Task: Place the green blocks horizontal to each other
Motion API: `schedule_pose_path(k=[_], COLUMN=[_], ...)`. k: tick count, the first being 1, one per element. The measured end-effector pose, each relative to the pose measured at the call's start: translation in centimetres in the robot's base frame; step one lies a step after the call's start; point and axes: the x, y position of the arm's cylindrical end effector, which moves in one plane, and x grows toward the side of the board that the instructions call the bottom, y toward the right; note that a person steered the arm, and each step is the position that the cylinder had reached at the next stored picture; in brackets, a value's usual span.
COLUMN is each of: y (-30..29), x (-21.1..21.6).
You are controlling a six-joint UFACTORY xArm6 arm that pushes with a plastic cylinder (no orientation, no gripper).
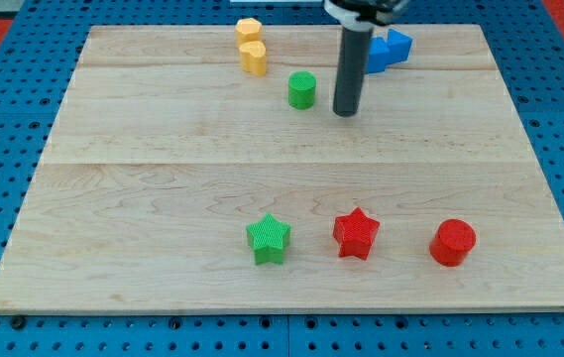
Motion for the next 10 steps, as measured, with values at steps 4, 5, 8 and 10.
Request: schedule_pose_path(k=[4, 5, 8, 10], y=[-20.8, -20.8, -22.8, -19.3], x=[8.8, 10.5, 15.1, 13.6])
